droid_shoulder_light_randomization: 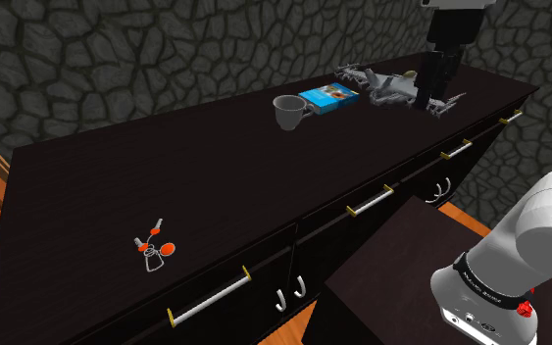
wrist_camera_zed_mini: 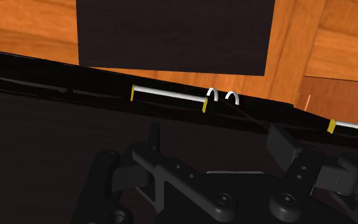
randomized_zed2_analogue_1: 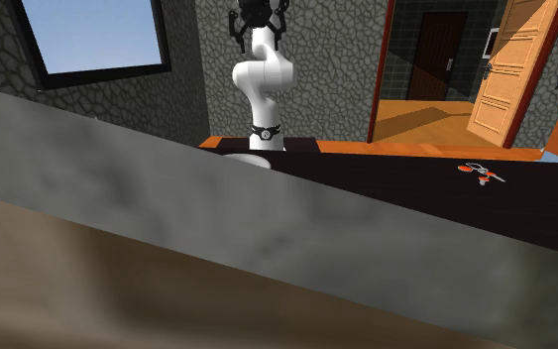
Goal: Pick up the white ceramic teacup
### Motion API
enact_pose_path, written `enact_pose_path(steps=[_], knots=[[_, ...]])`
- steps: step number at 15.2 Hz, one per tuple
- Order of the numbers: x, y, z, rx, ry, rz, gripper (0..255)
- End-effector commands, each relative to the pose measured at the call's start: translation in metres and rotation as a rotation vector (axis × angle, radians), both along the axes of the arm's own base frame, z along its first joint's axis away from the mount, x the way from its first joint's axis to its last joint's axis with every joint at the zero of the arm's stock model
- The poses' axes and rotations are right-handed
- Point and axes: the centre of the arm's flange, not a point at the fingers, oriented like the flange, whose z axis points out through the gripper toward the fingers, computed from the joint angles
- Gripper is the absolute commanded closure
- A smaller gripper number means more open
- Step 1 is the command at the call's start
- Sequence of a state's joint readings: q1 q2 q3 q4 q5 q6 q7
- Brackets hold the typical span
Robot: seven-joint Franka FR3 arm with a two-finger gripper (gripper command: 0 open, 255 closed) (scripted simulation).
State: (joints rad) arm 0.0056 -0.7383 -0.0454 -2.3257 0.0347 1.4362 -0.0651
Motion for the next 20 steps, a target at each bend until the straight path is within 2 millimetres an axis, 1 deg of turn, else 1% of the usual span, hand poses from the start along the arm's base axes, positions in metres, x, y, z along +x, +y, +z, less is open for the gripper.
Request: enact_pose_path(steps=[1, 20], knots=[[0.0, 0.0, 0.0, 0.0, 0.0, 0.0, 0], [0.224, -0.05, -0.09, 0.088, -0.046, -0.016, 0]])
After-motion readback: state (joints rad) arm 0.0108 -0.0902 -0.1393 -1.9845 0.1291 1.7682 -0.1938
